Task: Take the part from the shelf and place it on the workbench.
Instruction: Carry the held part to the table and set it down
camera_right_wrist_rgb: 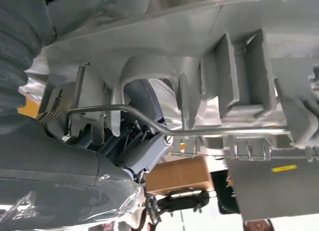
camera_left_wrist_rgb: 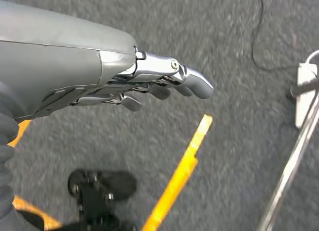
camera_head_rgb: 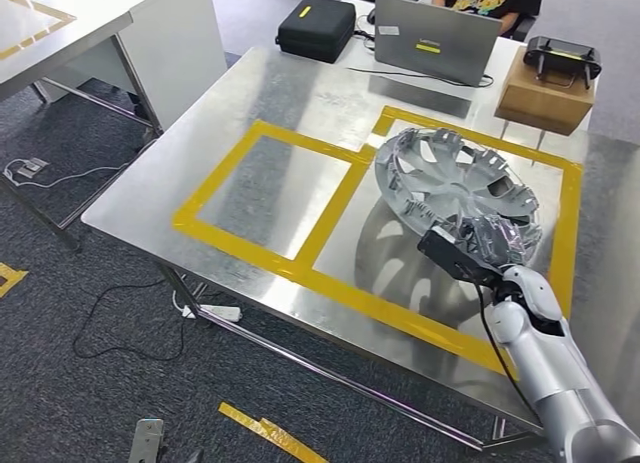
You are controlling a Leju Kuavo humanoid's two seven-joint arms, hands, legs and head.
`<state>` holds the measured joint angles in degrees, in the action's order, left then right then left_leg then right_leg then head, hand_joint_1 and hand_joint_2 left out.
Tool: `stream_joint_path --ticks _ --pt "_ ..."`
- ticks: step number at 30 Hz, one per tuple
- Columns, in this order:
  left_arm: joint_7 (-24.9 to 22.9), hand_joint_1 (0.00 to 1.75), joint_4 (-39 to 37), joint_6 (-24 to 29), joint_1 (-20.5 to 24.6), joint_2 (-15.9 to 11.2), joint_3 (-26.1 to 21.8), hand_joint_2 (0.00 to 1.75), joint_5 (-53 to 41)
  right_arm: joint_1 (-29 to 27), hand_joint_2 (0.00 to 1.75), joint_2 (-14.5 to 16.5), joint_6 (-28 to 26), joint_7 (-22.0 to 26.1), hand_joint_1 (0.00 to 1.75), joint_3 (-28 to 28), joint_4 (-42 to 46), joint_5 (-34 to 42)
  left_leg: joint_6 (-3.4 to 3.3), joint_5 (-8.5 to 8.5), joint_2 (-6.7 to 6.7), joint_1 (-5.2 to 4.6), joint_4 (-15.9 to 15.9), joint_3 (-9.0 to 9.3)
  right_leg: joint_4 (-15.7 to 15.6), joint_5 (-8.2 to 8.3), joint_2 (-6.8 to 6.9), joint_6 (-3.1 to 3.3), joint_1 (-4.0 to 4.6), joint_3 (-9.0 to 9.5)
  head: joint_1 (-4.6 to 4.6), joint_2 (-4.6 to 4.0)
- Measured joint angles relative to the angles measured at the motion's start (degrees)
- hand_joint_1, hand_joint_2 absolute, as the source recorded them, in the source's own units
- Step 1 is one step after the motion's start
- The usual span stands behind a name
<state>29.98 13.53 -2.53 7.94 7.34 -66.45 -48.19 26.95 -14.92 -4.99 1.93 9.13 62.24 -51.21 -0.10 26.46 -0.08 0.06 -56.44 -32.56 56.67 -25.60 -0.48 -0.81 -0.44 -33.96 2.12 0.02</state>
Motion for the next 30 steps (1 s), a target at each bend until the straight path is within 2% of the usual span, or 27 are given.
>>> stream_joint_path --ticks 23,29,30 --pt "-0.05 0.0 -0.01 -1.5 -0.27 -0.14 -0.02 1.75 -0.37 0.37 1.75 1.04 -0.05 1.12 1.75 0.1 0.9 2.46 -0.01 -0.02 0.03 0.01 0.0 -0.04 0.04 0.0 0.12 0.01 0.01 -0.01 0.0 0.0" --pt "1.81 0.0 0.01 -4.59 -0.18 -0.1 0.32 1.75 -1.4 0.97 1.75 1.5 -0.1 1.4 1.75 0.92 2.31 4.62 0.0 -0.02 0.03 0.01 0.0 -0.04 0.05 0.01 0.1 0.01 0.01 -0.04 0.01 0.0" --pt "2.12 0.0 0.01 -4.85 -0.18 -0.08 0.43 1.75 -1.64 1.04 1.31 1.5 -0.15 1.21 1.31 1.18 2.5 4.66 0.0 -0.02 0.03 0.01 0.0 -0.04 0.05 0.01 0.1 0.01 0.01 -0.04 0.0 0.0"
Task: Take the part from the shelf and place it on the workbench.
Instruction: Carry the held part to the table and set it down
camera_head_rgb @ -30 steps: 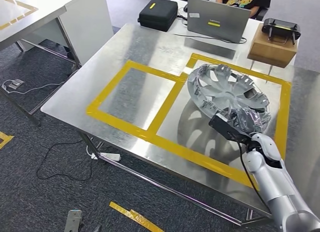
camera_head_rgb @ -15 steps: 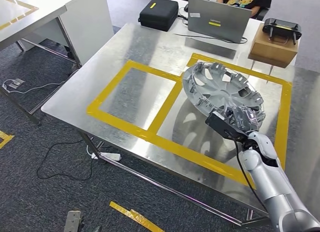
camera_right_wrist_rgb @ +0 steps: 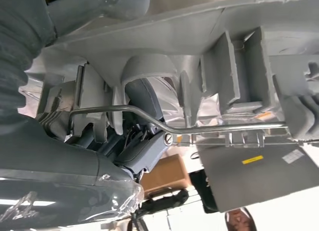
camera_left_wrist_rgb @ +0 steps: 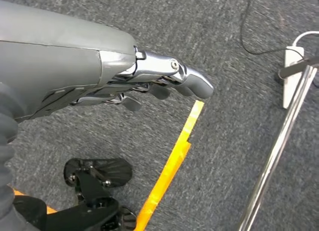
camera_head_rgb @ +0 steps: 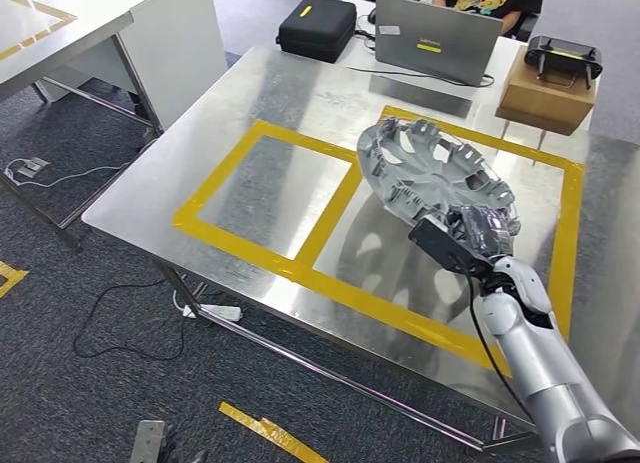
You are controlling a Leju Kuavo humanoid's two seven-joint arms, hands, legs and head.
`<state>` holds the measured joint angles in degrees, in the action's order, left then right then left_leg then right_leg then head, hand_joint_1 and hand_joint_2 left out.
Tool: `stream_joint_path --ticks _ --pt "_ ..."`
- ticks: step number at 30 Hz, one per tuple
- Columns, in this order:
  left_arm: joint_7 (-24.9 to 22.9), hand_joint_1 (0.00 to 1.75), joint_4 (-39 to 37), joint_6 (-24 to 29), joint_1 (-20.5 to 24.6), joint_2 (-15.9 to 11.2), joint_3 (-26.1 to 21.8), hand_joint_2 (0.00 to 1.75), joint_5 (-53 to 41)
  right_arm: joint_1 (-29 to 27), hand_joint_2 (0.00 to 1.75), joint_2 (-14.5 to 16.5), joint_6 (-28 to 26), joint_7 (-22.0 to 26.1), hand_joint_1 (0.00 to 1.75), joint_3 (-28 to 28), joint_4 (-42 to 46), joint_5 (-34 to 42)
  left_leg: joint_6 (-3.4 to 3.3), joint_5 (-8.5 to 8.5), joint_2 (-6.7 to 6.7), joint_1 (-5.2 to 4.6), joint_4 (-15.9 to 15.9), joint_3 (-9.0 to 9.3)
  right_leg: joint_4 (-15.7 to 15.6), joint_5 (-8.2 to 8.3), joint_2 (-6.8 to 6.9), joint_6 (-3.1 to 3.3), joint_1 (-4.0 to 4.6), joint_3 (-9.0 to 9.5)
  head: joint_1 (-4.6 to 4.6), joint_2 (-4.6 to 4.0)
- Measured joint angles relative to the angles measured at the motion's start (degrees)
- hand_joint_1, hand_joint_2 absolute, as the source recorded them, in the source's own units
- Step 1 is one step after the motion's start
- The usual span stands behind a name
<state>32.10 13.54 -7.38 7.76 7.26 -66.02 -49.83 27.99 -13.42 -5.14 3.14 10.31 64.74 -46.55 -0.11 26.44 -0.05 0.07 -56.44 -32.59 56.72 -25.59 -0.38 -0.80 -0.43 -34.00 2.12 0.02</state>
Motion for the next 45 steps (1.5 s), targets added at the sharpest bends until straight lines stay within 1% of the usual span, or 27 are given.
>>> stream_joint_path --ticks 1,3,5,17,40,45 --pt "0.31 0.0 0.0 -0.2 0.0 0.02 0.15 1.75 -0.26 0.06 0.87 0.0 -0.05 -0.23 0.87 0.28 0.17 -0.01 0.0 0.0 0.0 0.0 0.0 0.0 0.0 0.0 0.01 0.0 0.0 0.0 -0.01 0.0" --pt "0.85 0.0 0.0 -0.92 -0.01 0.02 0.53 0.87 -0.39 0.21 0.0 0.0 -0.15 -0.73 0.0 0.83 0.41 -0.17 0.0 0.0 0.01 0.0 0.0 -0.01 0.0 0.0 0.03 0.0 0.0 -0.01 -0.01 0.0" --pt "1.17 0.0 -0.01 -1.62 -0.03 0.02 0.76 0.0 -0.1 0.4 0.0 -0.02 -0.15 -1.09 0.0 1.3 0.5 -0.39 0.0 0.0 0.01 0.0 0.0 -0.01 0.0 -0.01 0.03 0.0 0.0 -0.01 0.01 0.0" --pt "1.18 0.0 -0.01 -0.32 -0.09 -0.07 1.26 0.0 -0.17 0.96 0.0 -0.1 -0.02 -1.96 0.0 2.57 0.5 -0.4 0.0 0.0 0.01 -0.02 0.0 -0.03 0.0 0.0 0.03 0.0 -0.02 -0.03 0.0 0.0" --pt "1.16 0.0 -0.01 0.13 -0.09 -0.09 1.26 0.0 -0.16 1.05 0.0 -0.27 0.07 -2.24 0.0 3.11 0.59 -0.13 0.0 0.0 0.01 -0.02 0.0 -0.03 0.0 0.0 0.02 0.0 -0.02 -0.04 0.0 0.0" --pt "1.27 0.0 0.0 -0.08 -0.14 -0.09 1.26 0.0 0.22 1.04 0.0 -0.5 2.99 -1.92 0.0 3.16 1.54 2.95 0.0 0.0 0.01 -0.02 0.0 -0.03 0.0 -0.01 0.02 0.0 -0.02 -0.04 0.0 0.0"
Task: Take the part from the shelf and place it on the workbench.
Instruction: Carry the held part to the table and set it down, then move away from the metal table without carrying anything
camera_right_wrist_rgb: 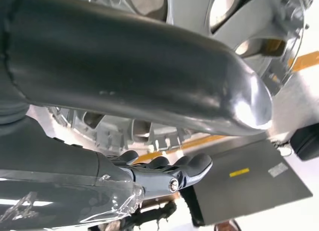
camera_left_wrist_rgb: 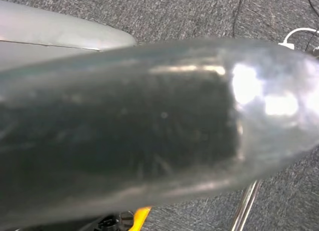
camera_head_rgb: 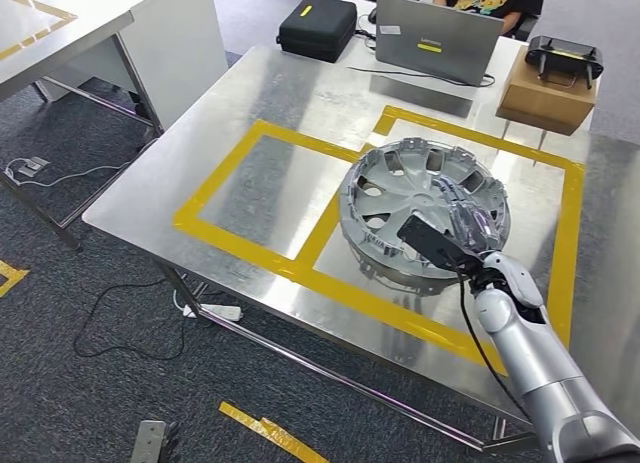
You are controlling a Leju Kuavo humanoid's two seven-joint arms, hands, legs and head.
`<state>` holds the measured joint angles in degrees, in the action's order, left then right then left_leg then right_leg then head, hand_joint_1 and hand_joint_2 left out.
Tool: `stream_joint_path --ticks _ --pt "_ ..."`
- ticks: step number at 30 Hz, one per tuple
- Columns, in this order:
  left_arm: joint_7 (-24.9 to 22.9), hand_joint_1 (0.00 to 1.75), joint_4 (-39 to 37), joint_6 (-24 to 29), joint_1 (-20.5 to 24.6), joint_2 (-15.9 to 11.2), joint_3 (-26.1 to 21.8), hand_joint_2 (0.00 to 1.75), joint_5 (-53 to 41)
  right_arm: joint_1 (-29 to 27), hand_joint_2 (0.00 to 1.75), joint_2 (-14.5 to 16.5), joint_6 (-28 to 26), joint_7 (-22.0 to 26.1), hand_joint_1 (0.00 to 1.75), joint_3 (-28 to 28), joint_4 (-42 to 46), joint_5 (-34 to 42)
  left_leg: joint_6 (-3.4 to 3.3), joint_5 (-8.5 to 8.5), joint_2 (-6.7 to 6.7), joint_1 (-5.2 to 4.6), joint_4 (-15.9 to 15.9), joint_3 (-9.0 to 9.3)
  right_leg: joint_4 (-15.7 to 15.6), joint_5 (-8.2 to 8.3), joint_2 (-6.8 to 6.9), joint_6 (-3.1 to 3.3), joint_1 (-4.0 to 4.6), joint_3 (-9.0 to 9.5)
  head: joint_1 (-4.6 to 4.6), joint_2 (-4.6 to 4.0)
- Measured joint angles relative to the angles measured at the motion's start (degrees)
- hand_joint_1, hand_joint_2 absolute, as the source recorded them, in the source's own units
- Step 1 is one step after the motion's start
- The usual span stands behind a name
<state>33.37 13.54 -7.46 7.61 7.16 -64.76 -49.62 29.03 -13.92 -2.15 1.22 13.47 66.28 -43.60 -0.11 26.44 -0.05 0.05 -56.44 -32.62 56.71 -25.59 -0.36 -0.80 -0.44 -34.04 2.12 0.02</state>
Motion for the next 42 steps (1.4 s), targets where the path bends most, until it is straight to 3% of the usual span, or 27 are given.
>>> stream_joint_path --ticks 9,13,20,25,27,29,32,33,34,35,38,39,40,42 --pt "0.08 0.0 0.01 -0.11 -0.16 -0.13 0.0 0.0 0.3 -0.01 0.0 -0.43 1.48 0.43 0.0 0.04 0.67 1.26 0.0 0.0 0.0 0.0 0.0 0.0 0.0 0.0 0.0 0.0 0.0 0.0 -0.01 0.0" --pt "1.49 0.0 0.0 -0.52 -0.6 -0.2 -0.09 0.0 1.58 -2.32 0.0 -1.66 3.82 4.01 0.0 0.43 4.37 6.78 0.0 0.01 0.04 0.0 0.0 0.0 -0.01 -0.03 0.07 -0.01 0.0 -0.01 0.01 0.0" --pt "3.02 0.0 0.01 1.66 -2.68 -0.19 -1.56 0.0 4.36 -22.41 0.0 -0.77 -11.34 14.04 0.0 0.54 23.93 8.57 -0.44 0.56 0.2 -0.1 -0.23 0.0 -0.1 -0.35 0.27 -0.34 -0.11 0.12 -0.04 0.0" --pt "3.11 0.0 0.01 2.21 -2.85 -0.19 -1.97 0.0 4.82 -26.58 0.0 0.14 -14.07 15.98 0.0 0.42 27.02 8.42 -0.56 0.65 0.2 -0.13 -0.28 0.0 -0.11 -0.42 0.28 -0.44 -0.14 0.15 -0.02 0.0" --pt "3.3 0.0 0.13 2.96 -3.03 -0.04 -2.72 0.0 6.05 -32.38 0.0 1.88 -17.87 18.86 0.0 0.07 30.88 8.33 -0.86 0.46 0.18 -0.04 -0.01 0.15 -0.11 -0.53 0.28 -0.63 -0.22 0.23 -0.01 0.0" --pt "3.52 0.0 0.49 3.91 -3.27 0.33 -3.87 0.0 8.22 -40.75 0.0 4.67 -23.11 23.03 0.0 -0.31 36.06 8.42 -1.45 -0.14 0.03 0.19 0.62 0.41 1.41 -2.36 0.25 -0.98 -0.27 -0.29 0.11 0.0" --pt "3.59 0.0 0.92 4.39 -3.37 0.81 -4.47 0.0 9.67 -45.85 0.0 6.98 -25.69 24.91 0.0 -0.37 39.01 8.67 -1.82 -0.76 -0.47 0.29 0.94 0.09 11.45 -9.12 0.24 -1.45 -0.36 -3.69 0.27 0.0" --pt "3.59 0.0 0.98 4.45 -3.38 0.9 -4.48 0.0 9.81 -46.47 0.0 7.38 -25.8 24.94 0.0 -0.36 39.4 8.84 -1.77 -0.92 -0.62 0.28 0.91 -0.14 14.57 -10.62 0.25 -1.6 -0.42 -4.51 0.25 0.0" --pt "3.59 0.0 1.02 4.52 -3.39 0.96 -4.48 0.0 9.96 -46.93 0.0 7.7 -25.86 24.95 0.0 -0.35 39.71 9.03 -1.66 -1.13 -0.72 0.28 0.88 -0.4 15.78 -11.0 0.27 -1.72 -0.48 -4.36 0.26 0.0" --pt "3.59 0.0 1.03 4.58 -3.39 1.04 -4.48 0.0 10.1 -47.26 0.0 7.96 -25.89 24.94 0.0 -0.34 40.03 9.25 -1.49 -1.36 -0.78 0.32 0.84 -0.69 14.5 -10.25 0.3 -1.81 -0.56 -2.94 0.28 0.0" --pt "3.59 0.0 1.08 4.69 -3.37 1.24 -4.48 0.0 10.45 -47.55 0.0 8.43 -25.88 24.81 0.0 -0.34 40.92 9.86 -0.71 -2.08 -0.79 0.4 0.51 -1.4 2.45 -6.52 0.41 -1.77 -0.79 5.36 0.28 0.0" --pt "3.59 0.0 1.1 4.7 -3.37 1.27 -4.48 0.0 10.53 -47.6 0.0 8.56 -25.88 24.78 0.0 -0.35 41.21 10.07 -0.36 -2.34 -0.78 0.37 0.37 -1.51 -0.12 -5.93 0.35 -1.56 -0.72 7.01 0.23 0.0" --pt "3.59 0.0 1.14 4.73 -3.38 1.29 -4.49 0.0 10.58 -47.68 0.0 8.68 -25.86 24.76 0.0 -0.36 41.45 10.32 0.03 -2.62 -0.76 0.36 0.24 -1.6 -1.27 -5.82 0.22 -1.29 -0.58 7.57 0.2 0.0" --pt "3.59 0.0 1.16 4.8 -3.44 1.33 -4.49 0.0 10.67 -47.97 0.0 8.89 -25.84 24.73 0.0 -0.38 41.8 10.69 0.88 -3.22 -0.72 0.46 0.16 -1.83 -1.1 -5.29 0.06 -0.48 -0.39 6.75 0.1 0.0"
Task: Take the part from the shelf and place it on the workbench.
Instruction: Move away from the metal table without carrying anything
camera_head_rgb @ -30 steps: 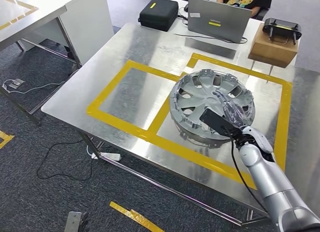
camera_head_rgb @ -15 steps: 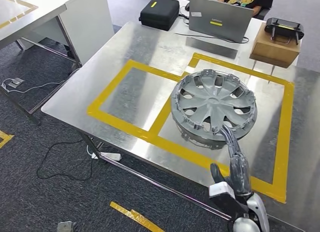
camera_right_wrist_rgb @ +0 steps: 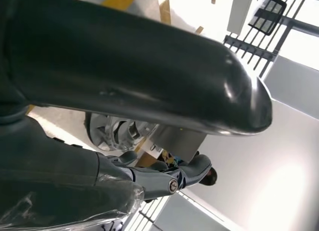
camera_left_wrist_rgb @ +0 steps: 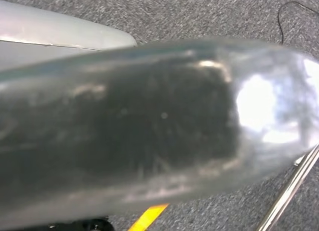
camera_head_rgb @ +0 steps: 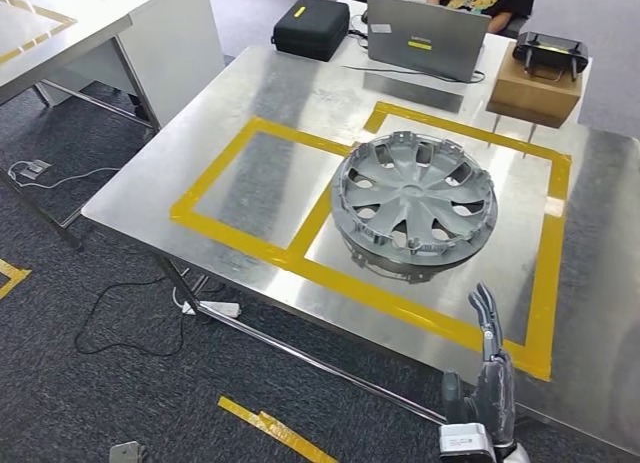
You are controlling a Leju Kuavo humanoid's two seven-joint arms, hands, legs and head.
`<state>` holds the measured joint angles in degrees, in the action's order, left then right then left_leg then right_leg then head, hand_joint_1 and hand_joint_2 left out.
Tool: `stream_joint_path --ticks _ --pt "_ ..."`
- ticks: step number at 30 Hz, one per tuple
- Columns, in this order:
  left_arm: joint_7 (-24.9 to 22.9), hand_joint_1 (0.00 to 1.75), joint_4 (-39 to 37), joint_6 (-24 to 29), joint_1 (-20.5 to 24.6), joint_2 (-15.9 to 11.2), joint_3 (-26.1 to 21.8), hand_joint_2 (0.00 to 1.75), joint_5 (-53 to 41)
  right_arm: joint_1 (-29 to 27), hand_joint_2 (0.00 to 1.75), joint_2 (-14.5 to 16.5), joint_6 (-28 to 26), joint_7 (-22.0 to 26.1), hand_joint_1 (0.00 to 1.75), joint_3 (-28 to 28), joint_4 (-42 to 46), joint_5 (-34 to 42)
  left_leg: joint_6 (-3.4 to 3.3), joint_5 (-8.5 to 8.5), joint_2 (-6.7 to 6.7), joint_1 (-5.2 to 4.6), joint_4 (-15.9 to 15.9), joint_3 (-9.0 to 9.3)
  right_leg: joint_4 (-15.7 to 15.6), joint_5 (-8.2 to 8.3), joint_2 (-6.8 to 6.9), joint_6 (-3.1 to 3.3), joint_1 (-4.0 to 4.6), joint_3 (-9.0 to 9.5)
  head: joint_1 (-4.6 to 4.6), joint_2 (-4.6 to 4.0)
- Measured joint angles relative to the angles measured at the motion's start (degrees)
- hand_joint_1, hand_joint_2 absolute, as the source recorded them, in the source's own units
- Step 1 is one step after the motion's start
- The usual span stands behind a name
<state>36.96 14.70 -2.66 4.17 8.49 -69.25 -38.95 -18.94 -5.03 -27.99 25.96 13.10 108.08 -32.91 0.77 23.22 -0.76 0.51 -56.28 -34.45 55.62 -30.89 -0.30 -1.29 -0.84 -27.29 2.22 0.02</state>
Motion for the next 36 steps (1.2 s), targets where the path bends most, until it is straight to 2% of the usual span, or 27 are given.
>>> stream_joint_path --ticks 1,2,3,5,6,7,8,9,11,13,14,16,17,18,19,21,22,23,24,26,28,29,30,32,33,34,36 --pt "0.0 0.0 0.01 0.04 -0.04 0.01 -0.01 0.0 0.04 -0.08 0.0 0.07 0.02 -0.02 0.0 -0.01 0.08 0.13 0.39 0.34 0.05 0.11 -0.28 -0.3 -0.04 0.28 0.04 0.51 -0.02 -0.45 -0.02 0.0" --pt "0.0 0.0 0.01 0.07 -0.09 0.01 -0.01 0.0 0.07 -0.14 0.0 0.17 0.03 -0.03 0.0 -0.01 0.13 0.19 0.7 1.59 0.11 0.19 -1.17 -0.76 -0.07 0.73 0.1 1.08 -0.07 -0.79 -0.08 0.0" --pt "0.0 0.0 0.01 0.09 -0.12 -0.01 -0.01 0.0 0.1 -0.16 0.0 0.28 0.04 -0.04 0.0 -0.02 0.18 0.24 0.93 3.82 0.16 0.24 -3.06 -1.44 -0.15 1.26 0.17 1.62 -0.13 -1.2 -0.17 0.0" --pt "0.0 0.0 0.01 0.1 -0.14 0.02 -0.01 0.0 0.13 -0.18 0.0 0.45 0.07 -0.05 0.0 -0.03 0.2 0.3 1.24 9.76 0.22 0.28 -9.85 -3.18 -0.08 2.29 0.23 2.18 0.03 -2.25 -0.37 0.0" --pt "0.0 0.0 0.01 0.09 -0.14 0.04 0.0 0.0 0.13 -0.19 0.0 0.48 0.09 -0.05 0.0 -0.03 0.2 0.31 1.34 11.85 0.22 0.28 -13.4 -3.82 -0.02 2.81 0.26 2.3 0.15 -2.9 -0.42 0.0" --pt "0.0 0.0 0.01 0.09 -0.14 0.07 0.0 0.0 0.13 -0.21 0.0 0.51 0.1 -0.05 0.0 -0.03 0.2 0.31 1.36 12.66 0.22 0.28 -15.85 -3.87 0.1 3.31 0.28 2.33 0.27 -3.63 -0.4 0.0" --pt "0.0 0.0 0.01 0.08 -0.13 0.08 -0.01 0.0 0.13 -0.21 0.0 0.55 0.1 -0.05 0.0 -0.03 0.2 0.32 1.29 12.13 0.22 0.28 -16.44 -3.08 0.28 3.76 0.28 2.32 0.39 -4.38 -0.41 0.0" --pt "0.0 0.0 0.01 0.08 -0.12 0.08 -0.01 0.0 0.13 -0.21 0.0 0.59 0.1 -0.05 0.0 -0.03 0.2 0.33 1.1 10.74 0.22 0.26 -14.98 -1.37 0.51 4.15 0.26 2.24 0.49 -5.11 -0.41 0.0" --pt "0.0 0.0 0.05 0.08 -0.03 0.03 0.0 0.0 0.13 -0.23 0.0 0.71 0.1 -0.05 0.0 -0.03 0.24 0.36 0.39 8.13 0.32 0.14 -7.84 4.21 0.97 4.84 0.17 1.97 0.68 -6.28 -0.42 0.0" --pt "0.0 0.0 0.16 0.08 0.2 -0.01 0.0 0.0 0.13 -0.21 0.0 0.79 0.1 -0.05 0.0 -0.04 0.39 0.36 -0.32 7.91 0.48 -0.12 -0.71 8.9 1.3 5.56 0.17 1.41 0.85 -6.94 -0.4 0.0" --pt "0.0 0.0 0.21 0.08 0.28 -0.02 0.01 0.0 0.13 -0.21 0.0 0.83 0.1 -0.05 0.0 -0.05 0.47 0.36 -0.59 8.13 0.54 -0.29 1.05 9.83 1.33 6.02 0.23 1.05 0.85 -7.15 -0.39 0.0" --pt "0.0 0.0 0.23 0.07 0.24 0.09 0.01 0.0 0.13 -0.24 0.0 0.87 0.1 -0.05 0.0 -0.05 0.53 0.36 -1.06 7.66 0.47 -0.4 1.85 9.41 1.3 6.82 0.28 0.32 0.71 -7.56 -0.42 0.0" --pt "0.0 0.0 0.25 0.07 0.17 0.13 0.01 0.0 0.14 -0.31 0.0 0.88 0.14 -0.06 0.0 -0.05 0.53 0.42 -1.42 7.1 0.35 -0.36 1.92 8.82 1.68 6.17 0.28 -0.01 0.62 -8.07 -0.43 0.0" --pt "0.0 0.0 0.27 0.06 0.11 0.17 0.01 0.0 0.19 -0.36 0.0 0.88 0.22 -0.08 0.0 -0.04 0.53 0.5 -1.8 6.48 0.2 -0.27 2.01 8.14 2.86 4.52 0.27 -0.29 0.56 -8.74 -0.37 0.0" --pt "0.0 0.0 0.29 0.06 0.1 0.2 0.01 0.0 0.27 -0.4 0.0 0.88 0.38 -0.11 0.0 -0.04 0.51 0.69 -2.12 5.81 0.05 -0.21 2.08 7.33 5.27 1.86 0.27 -0.52 0.48 -9.66 -0.31 0.0" --pt "0.0 0.0 0.31 0.05 0.1 0.17 0.01 0.0 0.44 -0.41 0.0 0.88 0.91 -0.25 0.0 -0.03 0.39 1.17 -2.46 4.57 -0.09 -0.4 2.0 5.71 12.3 -3.67 0.28 -0.84 0.4 -11.37 -0.13 0.0" --pt "0.0 0.0 0.31 0.05 0.08 0.2 0.01 0.0 0.51 -0.41 0.0 0.88 1.21 -0.31 0.0 -0.03 0.23 1.4 -2.48 3.92 -0.12 -0.53 1.93 4.82 15.46 -4.85 0.28 -0.88 0.39 -11.67 -0.1 0.0" --pt "0.0 0.0 0.31 0.04 0.07 0.23 0.01 0.0 0.56 -0.41 0.0 0.88 1.47 -0.37 0.0 -0.04 0.07 1.53 -2.48 3.35 -0.15 -0.65 1.83 3.97 17.15 -4.65 0.28 -0.87 0.39 -11.35 -0.09 0.0" --pt "0.0 0.0 0.31 0.04 0.06 0.27 0.01 0.0 0.66 -0.41 0.0 0.89 1.74 -0.43 0.0 -0.08 -0.16 1.64 -2.46 2.79 -0.17 -0.78 1.65 3.07 16.95 -3.24 0.28 -0.76 0.41 -10.01 -0.08 0.0" --pt "0.0 0.0 0.31 0.07 0.07 0.34 0.04 0.0 0.82 -0.38 0.0 0.91 2.13 -0.51 0.0 -0.21 -0.6 1.79 -2.36 1.93 -0.16 -0.97 1.21 1.69 10.86 0.05 0.24 -0.27 0.52 -4.72 -0.09 0.0" --pt "0.0 0.0 0.31 0.16 0.09 0.47 0.12 0.0 0.92 -0.4 0.0 0.92 2.44 -0.61 0.0 -0.52 -1.03 2.08 -2.01 1.2 0.07 -1.13 0.89 0.86 2.23 -0.06 -0.1 0.38 0.73 1.49 -0.15 0.0" --pt "0.0 0.0 0.35 0.18 0.11 0.59 0.18 0.0 0.93 -0.48 0.0 0.92 2.72 -0.69 0.0 -0.82 -1.27 2.42 -1.7 0.82 0.22 -1.13 0.84 0.66 -0.55 -0.89 -0.24 0.61 0.88 3.04 -0.17 0.0" --pt "0.0 0.0 0.5 0.17 0.11 0.77 0.29 0.0 1.07 -0.67 0.0 0.92 3.21 -0.72 0.0 -1.28 -1.6 2.96 -1.35 0.44 0.37 -1.09 0.87 0.45 -2.08 -1.47 -0.27 0.8 1.03 3.76 -0.18 0.0" --pt "0.0 0.0 1.19 0.08 -0.06 1.16 0.85 0.0 1.91 -1.21 0.0 1.03 4.8 -0.39 0.0 -2.53 -2.75 4.12 -0.64 -0.03 0.73 -0.95 0.8 0.06 -2.8 -1.0 0.26 1.38 1.05 3.18 -0.15 0.0" --pt "0.0 0.0 1.62 0.09 -0.21 1.36 1.31 0.0 2.56 -1.43 0.0 1.18 5.66 -0.01 0.0 -3.23 -3.54 4.52 -0.33 0.69 0.86 -0.88 0.21 -0.33 -2.97 -0.55 0.6 1.82 0.91 2.99 -0.22 0.0" --pt "0.0 0.0 1.98 0.15 -0.36 1.51 1.82 0.0 3.17 -1.57 0.0 1.42 6.42 0.39 0.0 -3.86 -4.4 4.68 0.01 2.31 0.96 -0.78 -1.38 -1.01 -3.13 -0.09 1.0 2.19 0.73 2.8 -0.38 0.0" --pt "0.0 0.0 2.43 0.31 -0.53 1.73 2.73 0.0 3.93 -1.8 0.0 1.93 7.33 0.94 0.0 -4.88 -5.96 4.76 0.69 7.25 0.97 -0.36 -8.01 -3.38 -2.95 0.44 1.79 2.5 0.57 2.38 -0.7 0.0"
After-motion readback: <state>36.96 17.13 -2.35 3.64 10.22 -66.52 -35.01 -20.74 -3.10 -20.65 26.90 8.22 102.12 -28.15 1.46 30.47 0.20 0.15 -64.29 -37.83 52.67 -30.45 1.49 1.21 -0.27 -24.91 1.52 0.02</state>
